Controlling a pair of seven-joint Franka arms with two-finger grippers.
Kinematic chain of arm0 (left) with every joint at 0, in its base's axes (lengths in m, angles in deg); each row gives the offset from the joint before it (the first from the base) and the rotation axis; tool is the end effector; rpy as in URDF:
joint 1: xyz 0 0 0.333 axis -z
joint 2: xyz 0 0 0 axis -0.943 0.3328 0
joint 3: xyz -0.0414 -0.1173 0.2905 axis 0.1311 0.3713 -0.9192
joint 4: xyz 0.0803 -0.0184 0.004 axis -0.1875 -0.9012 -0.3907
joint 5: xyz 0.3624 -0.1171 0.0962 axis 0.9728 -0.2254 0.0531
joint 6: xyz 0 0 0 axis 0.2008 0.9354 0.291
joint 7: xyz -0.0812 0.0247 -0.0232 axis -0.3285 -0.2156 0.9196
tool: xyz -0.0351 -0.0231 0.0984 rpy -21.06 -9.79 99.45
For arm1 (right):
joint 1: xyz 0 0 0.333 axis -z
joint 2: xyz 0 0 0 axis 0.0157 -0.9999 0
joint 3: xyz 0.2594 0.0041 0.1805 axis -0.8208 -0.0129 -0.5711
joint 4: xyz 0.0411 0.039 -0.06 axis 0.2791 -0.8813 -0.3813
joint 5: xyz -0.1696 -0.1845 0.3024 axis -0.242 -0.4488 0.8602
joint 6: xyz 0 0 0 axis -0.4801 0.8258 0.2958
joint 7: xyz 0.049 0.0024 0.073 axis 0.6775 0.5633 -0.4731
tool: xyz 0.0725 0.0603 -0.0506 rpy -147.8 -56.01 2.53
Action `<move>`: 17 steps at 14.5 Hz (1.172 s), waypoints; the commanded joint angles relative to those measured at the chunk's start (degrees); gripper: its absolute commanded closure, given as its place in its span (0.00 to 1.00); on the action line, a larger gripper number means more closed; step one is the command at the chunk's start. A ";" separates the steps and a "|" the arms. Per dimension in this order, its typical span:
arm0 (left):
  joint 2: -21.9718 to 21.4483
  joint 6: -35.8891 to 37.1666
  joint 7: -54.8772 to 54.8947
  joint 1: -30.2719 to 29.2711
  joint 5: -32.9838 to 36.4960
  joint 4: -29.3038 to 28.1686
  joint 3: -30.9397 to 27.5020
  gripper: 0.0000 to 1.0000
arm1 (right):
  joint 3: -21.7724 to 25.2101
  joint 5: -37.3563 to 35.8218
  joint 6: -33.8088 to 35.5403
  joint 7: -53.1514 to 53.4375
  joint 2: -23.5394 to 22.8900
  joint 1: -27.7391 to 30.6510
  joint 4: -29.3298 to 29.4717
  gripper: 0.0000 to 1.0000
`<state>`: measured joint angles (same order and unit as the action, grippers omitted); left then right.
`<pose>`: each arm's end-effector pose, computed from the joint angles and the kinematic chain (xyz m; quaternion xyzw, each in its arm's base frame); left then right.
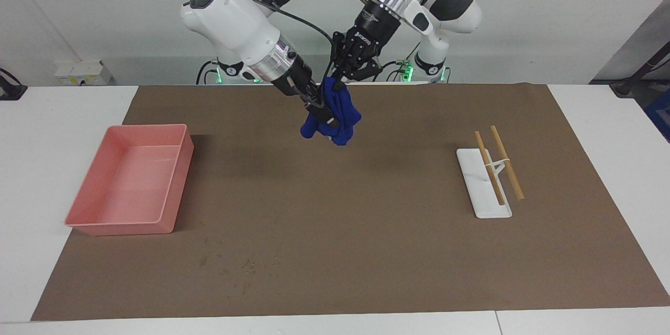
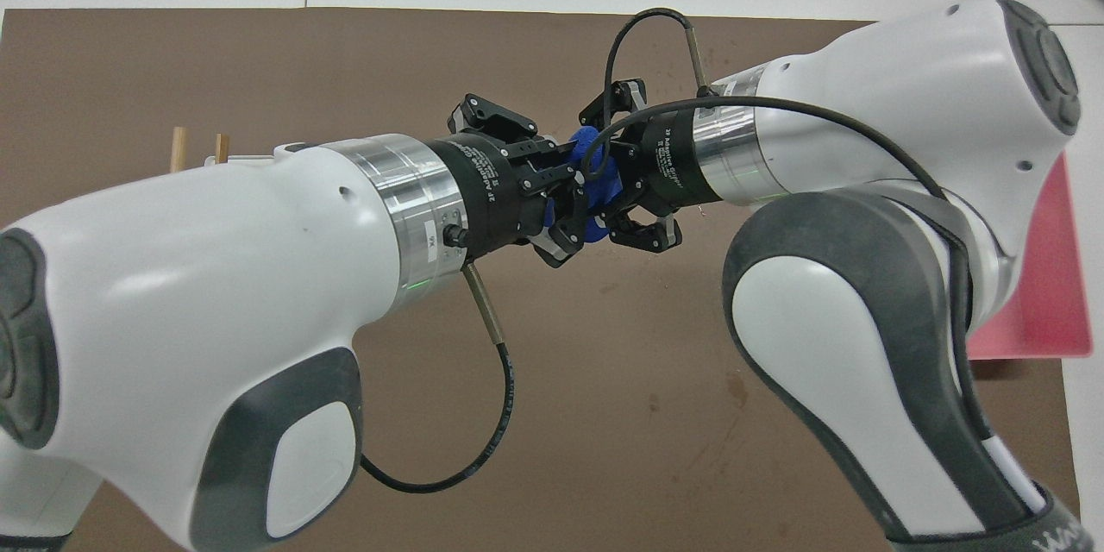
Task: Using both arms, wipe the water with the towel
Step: 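Grasp the towel with the right gripper and open the left gripper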
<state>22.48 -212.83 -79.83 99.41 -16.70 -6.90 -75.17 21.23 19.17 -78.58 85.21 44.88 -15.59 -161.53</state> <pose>0.4829 -0.3651 0.6674 0.4510 0.8088 -0.1896 0.3264 0.5813 0.2763 0.5838 -0.7727 0.5585 0.1517 0.2606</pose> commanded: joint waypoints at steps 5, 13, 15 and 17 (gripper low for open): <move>-0.70 -1.62 -0.23 0.42 -0.15 -0.77 -0.55 1.00 | 0.20 -0.03 -0.78 0.96 -0.78 0.76 1.36 1.00; -0.88 3.02 0.21 -0.02 6.43 -0.15 -0.81 0.00 | 0.29 -7.76 -8.68 -5.70 -1.22 3.39 -2.66 1.00; -1.49 6.27 3.70 -0.98 8.46 -0.68 -1.07 0.00 | 0.29 -10.39 -12.54 -12.02 -1.92 5.58 -5.56 1.00; -1.67 11.62 12.73 -3.53 8.47 -0.33 -1.16 0.00 | 0.29 -11.28 -16.32 -18.17 -2.80 7.61 -8.99 1.00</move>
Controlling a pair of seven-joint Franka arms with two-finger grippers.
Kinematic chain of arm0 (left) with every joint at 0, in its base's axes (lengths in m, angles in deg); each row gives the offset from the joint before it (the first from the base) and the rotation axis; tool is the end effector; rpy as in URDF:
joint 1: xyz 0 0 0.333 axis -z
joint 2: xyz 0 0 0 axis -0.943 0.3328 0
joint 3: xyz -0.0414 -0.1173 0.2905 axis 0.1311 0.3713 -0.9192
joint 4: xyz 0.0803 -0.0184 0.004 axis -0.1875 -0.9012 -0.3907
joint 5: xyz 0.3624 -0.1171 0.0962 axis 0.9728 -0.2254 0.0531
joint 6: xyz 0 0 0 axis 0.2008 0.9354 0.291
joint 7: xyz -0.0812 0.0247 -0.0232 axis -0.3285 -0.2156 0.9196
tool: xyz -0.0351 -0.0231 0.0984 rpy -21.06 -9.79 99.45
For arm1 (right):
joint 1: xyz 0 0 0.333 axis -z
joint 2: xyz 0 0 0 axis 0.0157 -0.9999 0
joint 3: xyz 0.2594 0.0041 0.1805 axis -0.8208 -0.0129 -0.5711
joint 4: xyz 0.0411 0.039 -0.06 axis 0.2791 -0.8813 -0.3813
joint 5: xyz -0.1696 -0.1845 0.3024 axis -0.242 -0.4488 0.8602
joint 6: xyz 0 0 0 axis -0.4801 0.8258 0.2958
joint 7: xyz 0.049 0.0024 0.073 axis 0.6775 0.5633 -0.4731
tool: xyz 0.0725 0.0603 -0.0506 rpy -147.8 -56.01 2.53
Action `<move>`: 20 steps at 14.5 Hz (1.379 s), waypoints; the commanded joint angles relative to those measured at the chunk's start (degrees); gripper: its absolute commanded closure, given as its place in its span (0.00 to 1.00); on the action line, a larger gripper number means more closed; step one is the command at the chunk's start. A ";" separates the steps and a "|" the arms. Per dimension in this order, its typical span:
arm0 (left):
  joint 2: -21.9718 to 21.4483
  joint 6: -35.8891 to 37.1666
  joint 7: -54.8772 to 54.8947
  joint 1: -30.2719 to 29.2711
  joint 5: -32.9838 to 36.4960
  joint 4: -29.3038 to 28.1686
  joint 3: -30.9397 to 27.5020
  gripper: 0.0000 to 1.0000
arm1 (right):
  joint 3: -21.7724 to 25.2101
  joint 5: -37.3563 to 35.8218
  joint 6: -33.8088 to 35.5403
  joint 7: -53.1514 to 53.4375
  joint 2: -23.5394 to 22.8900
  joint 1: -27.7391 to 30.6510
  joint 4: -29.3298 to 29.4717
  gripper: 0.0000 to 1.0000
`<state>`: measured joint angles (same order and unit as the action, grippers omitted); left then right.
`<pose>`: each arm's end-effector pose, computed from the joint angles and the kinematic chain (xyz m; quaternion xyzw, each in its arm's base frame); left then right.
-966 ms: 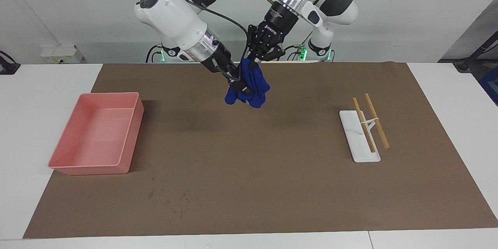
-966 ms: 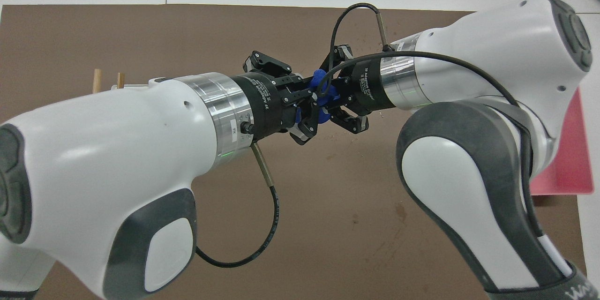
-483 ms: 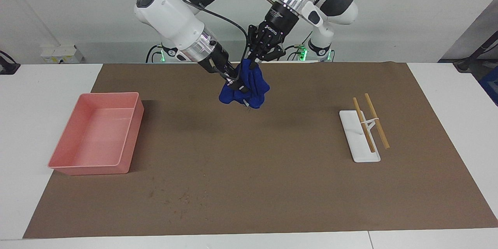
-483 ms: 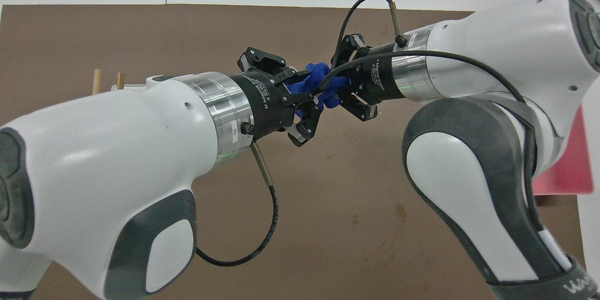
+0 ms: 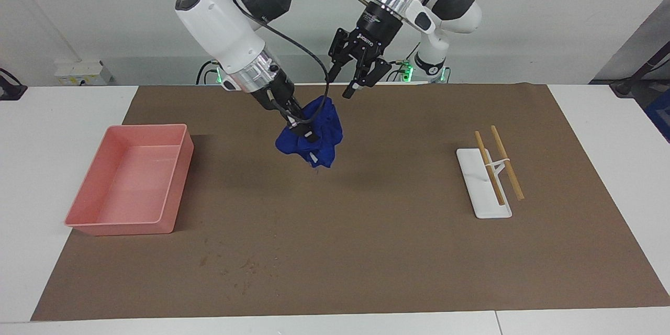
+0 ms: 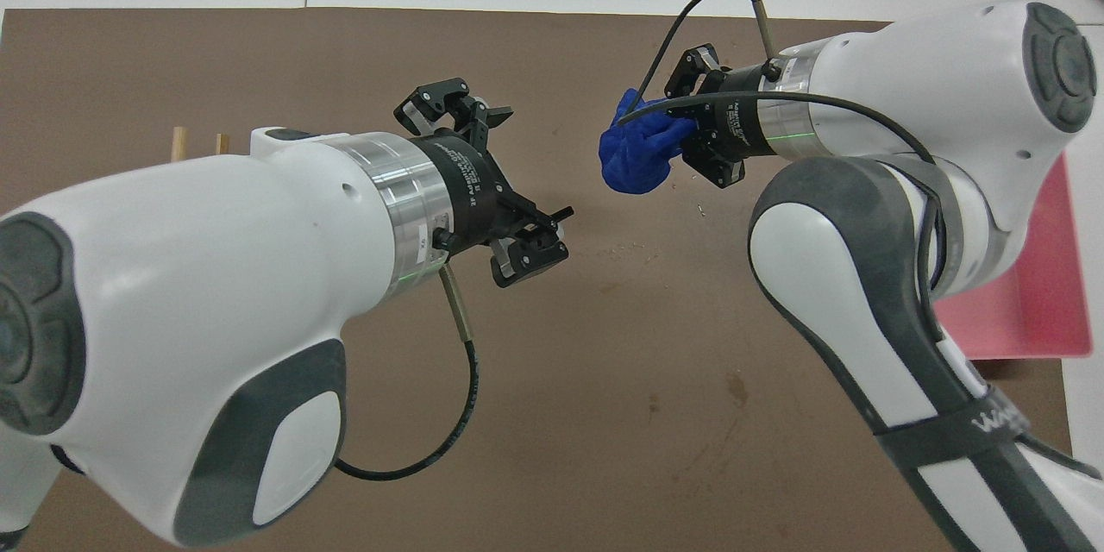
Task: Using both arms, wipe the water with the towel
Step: 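Lower the towel with the right gripper while the left gripper withdraws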
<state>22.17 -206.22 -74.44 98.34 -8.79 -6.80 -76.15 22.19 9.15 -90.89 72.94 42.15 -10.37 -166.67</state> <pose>0.4895 -0.3465 0.6560 0.5204 0.7957 -0.1110 0.2893 0.6316 0.1985 0.5243 -0.8106 0.5321 0.0139 0.2440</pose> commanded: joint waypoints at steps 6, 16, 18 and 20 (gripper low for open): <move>-2.49 20.74 39.85 -12.56 0.65 -0.08 -0.35 0.00 | -0.66 -1.27 -8.07 -20.59 7.21 4.85 -24.84 1.00; -4.34 33.16 92.66 -26.72 7.23 -0.95 -0.62 0.00 | -0.66 -2.40 -1.49 -30.10 19.00 5.29 -46.57 1.00; -4.69 33.77 101.66 -29.97 8.12 -1.40 -0.71 0.00 | -0.66 -5.29 1.50 -30.28 21.02 5.29 -49.29 1.00; -4.69 34.74 103.26 -30.16 12.14 -1.22 -0.53 0.00 | -0.66 -5.66 1.86 -30.37 23.13 5.29 -52.72 1.00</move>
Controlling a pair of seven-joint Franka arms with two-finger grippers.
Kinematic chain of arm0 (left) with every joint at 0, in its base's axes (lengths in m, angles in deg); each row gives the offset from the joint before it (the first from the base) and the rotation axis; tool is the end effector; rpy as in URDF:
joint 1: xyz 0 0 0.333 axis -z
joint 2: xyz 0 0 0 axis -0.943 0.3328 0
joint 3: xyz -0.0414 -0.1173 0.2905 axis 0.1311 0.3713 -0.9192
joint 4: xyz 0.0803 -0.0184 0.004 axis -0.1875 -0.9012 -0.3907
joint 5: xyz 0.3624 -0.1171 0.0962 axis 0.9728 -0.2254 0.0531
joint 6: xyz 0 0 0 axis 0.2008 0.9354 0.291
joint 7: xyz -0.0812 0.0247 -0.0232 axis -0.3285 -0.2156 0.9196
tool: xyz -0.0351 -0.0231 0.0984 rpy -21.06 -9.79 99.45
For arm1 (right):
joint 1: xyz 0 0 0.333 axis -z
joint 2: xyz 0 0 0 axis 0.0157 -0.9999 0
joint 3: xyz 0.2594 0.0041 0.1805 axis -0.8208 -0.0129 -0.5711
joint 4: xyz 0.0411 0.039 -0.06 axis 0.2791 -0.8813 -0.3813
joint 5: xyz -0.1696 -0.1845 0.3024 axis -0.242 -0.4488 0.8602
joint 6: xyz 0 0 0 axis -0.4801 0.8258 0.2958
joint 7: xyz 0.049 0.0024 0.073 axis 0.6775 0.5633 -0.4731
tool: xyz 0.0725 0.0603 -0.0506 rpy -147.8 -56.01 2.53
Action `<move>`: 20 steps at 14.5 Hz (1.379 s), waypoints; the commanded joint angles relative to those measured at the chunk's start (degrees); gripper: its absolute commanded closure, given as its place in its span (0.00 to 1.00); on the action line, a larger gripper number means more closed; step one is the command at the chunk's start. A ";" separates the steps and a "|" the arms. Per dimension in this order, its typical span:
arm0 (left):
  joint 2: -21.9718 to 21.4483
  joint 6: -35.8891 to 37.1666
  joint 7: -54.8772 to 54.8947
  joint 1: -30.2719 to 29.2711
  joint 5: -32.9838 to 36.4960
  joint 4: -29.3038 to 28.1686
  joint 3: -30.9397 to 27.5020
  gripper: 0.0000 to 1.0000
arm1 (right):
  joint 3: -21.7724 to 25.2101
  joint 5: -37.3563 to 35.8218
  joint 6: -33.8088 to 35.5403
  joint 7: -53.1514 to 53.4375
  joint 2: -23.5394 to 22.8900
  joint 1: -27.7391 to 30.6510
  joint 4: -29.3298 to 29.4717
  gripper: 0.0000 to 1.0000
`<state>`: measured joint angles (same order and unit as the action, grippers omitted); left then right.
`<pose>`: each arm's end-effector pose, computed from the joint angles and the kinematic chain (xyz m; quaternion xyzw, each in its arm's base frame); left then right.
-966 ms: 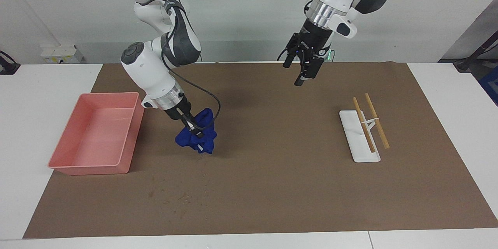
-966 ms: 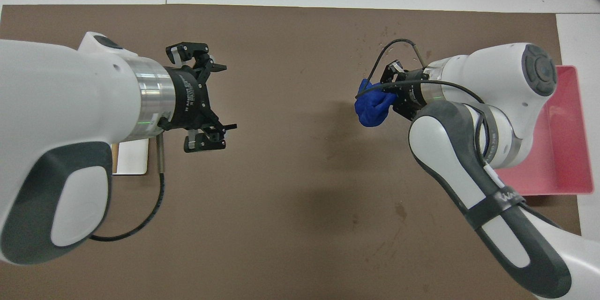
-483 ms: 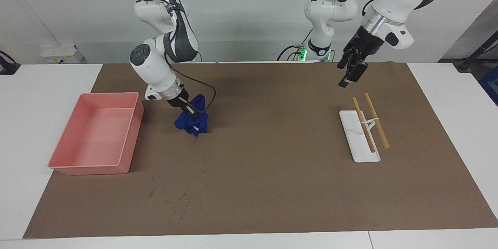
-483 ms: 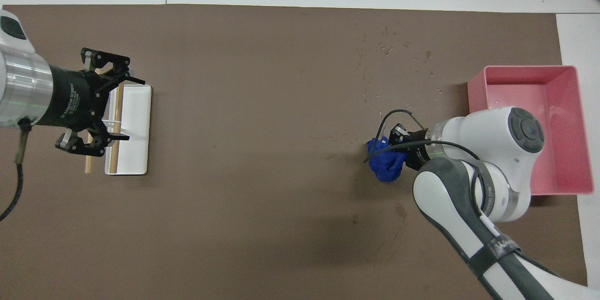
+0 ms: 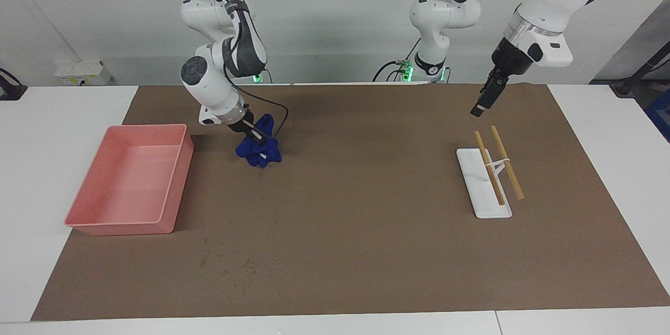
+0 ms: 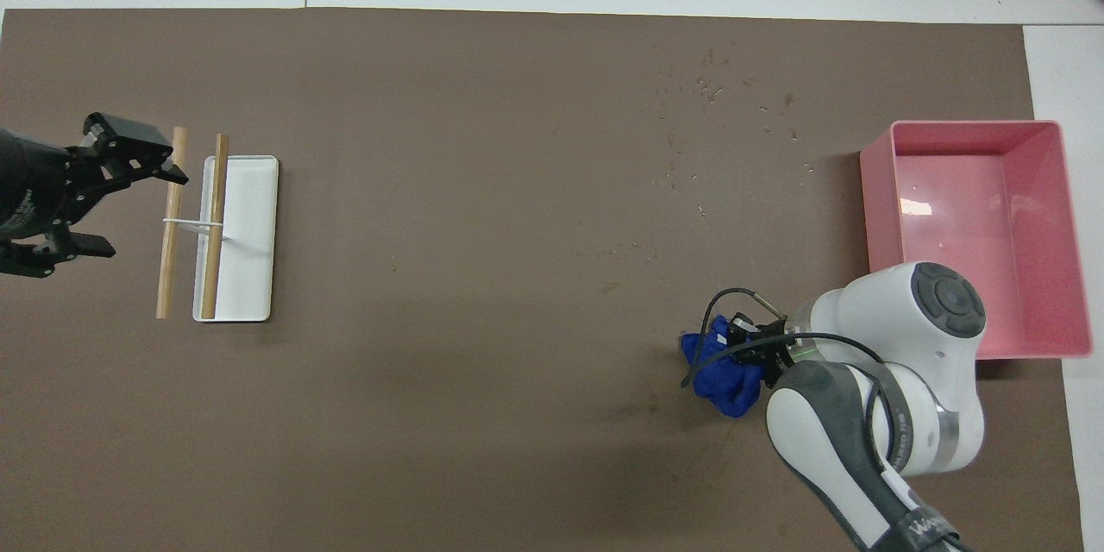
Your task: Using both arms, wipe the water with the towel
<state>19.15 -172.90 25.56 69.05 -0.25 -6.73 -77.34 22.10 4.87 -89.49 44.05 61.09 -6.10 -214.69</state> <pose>0.5391 -0.0510 0.6189 0.9419 0.3306 0.0061 0.0589 0.4309 0.1083 0.3188 -0.9192 0.3639 0.1404 0.0539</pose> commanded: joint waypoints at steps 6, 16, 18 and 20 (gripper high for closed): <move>-3.69 7.13 24.95 -1.30 12.49 -4.10 0.57 0.00 | -0.58 -2.59 8.09 -2.10 7.18 0.84 -7.53 1.00; -4.05 4.95 27.09 -0.68 14.61 -5.24 0.57 0.00 | -0.84 -6.82 17.49 -4.03 10.35 0.67 7.11 1.00; -3.35 -0.48 26.91 -1.30 13.21 -4.55 0.22 0.00 | -1.02 -6.73 20.32 -5.87 10.00 0.05 12.49 1.00; -1.87 -0.33 32.24 -0.78 12.50 -2.71 -1.70 0.00 | -1.63 -5.95 19.46 -7.98 9.91 -0.21 13.13 1.00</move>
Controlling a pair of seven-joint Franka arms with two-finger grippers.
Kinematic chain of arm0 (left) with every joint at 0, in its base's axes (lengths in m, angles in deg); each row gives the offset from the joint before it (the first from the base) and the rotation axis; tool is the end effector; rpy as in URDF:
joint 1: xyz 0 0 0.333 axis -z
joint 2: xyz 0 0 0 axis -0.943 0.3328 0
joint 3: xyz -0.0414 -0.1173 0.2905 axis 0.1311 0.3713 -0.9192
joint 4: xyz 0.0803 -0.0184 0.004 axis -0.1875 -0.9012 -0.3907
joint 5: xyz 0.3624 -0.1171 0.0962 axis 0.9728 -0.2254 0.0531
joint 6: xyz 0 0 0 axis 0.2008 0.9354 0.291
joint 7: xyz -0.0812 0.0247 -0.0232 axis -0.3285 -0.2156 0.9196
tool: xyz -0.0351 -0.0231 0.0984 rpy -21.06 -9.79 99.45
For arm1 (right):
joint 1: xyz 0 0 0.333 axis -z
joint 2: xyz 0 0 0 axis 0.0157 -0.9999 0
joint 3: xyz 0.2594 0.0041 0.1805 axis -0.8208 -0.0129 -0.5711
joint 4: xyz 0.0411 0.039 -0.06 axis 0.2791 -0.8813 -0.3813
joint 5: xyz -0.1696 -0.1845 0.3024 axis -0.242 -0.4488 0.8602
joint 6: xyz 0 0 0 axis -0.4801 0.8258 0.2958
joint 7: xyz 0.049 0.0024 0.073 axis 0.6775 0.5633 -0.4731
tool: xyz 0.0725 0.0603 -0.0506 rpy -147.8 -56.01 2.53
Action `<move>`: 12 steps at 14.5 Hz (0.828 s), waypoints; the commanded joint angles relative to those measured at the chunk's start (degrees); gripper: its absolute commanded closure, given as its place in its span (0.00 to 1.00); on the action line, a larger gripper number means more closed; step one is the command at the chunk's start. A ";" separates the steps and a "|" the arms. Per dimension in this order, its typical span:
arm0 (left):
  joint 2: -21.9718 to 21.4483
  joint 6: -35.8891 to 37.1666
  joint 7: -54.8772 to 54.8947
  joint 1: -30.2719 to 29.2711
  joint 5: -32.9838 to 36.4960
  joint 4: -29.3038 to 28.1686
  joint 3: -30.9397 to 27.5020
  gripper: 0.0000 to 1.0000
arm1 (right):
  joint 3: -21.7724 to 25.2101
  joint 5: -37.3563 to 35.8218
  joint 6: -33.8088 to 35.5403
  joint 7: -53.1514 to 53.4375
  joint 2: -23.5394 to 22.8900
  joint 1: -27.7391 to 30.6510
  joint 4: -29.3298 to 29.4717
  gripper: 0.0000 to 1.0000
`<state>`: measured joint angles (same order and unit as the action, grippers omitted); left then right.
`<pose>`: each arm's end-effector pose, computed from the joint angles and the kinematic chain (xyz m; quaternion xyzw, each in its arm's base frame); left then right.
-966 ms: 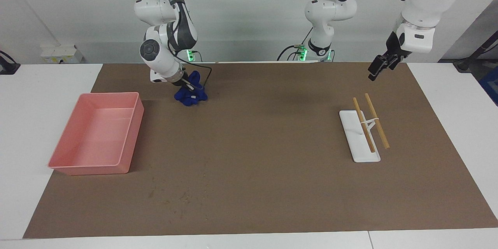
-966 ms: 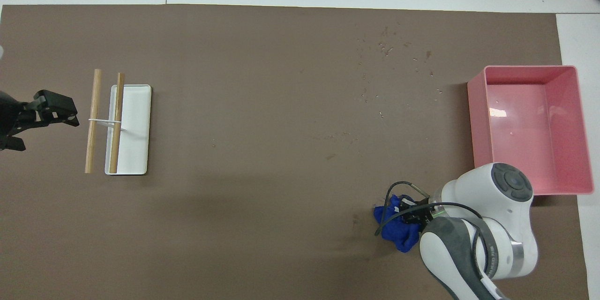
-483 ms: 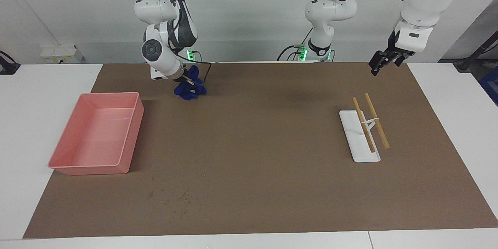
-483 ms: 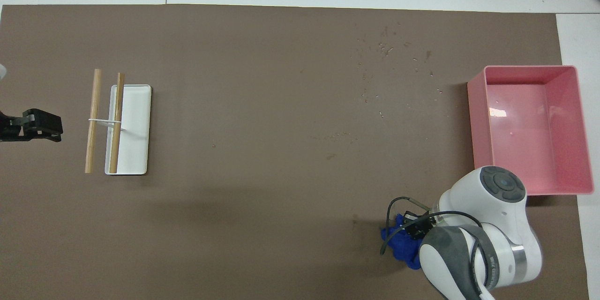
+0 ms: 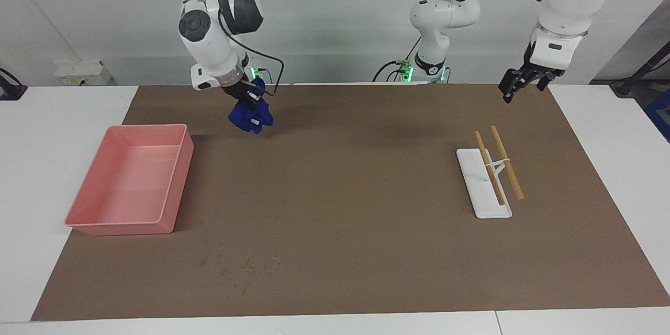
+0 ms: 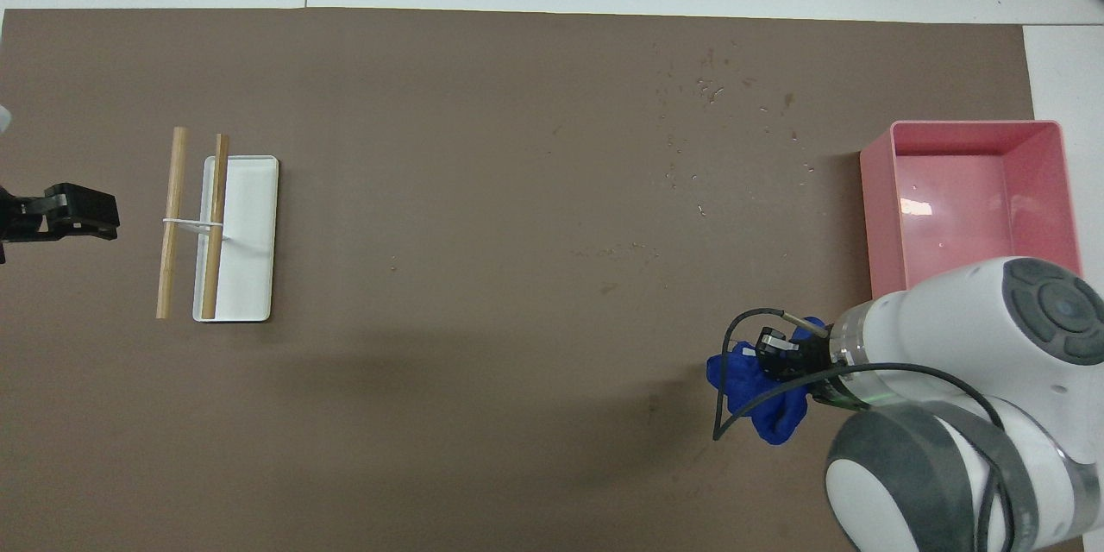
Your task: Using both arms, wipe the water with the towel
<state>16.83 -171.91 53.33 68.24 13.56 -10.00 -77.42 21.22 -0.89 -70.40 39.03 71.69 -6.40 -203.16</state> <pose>0.5257 -0.0189 0.6119 -0.9930 -0.0942 -0.0225 0.0676 0.4297 0.1249 0.4648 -0.9605 0.2555 0.1022 0.0423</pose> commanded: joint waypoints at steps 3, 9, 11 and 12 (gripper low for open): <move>6.60 2.19 6.09 0.21 -3.42 9.60 -2.51 0.00 | -0.84 -0.01 -10.68 -4.54 -3.14 -1.59 2.91 1.00; 8.82 3.78 5.82 9.53 -6.58 12.79 -12.97 0.00 | -0.58 0.08 -21.26 -1.38 -19.29 0.61 20.55 1.00; 8.12 5.09 6.44 9.53 -6.58 12.09 -12.80 0.00 | -0.57 -0.01 -23.80 -1.38 -26.06 0.88 27.06 1.00; 7.68 5.79 6.87 9.53 -6.58 11.22 -12.80 0.00 | -0.57 -0.18 -25.90 -1.38 -28.70 0.88 29.17 1.00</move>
<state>25.26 -168.62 58.99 76.65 7.75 1.27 -89.16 21.08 -0.86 -94.46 36.81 50.64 -5.96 -182.06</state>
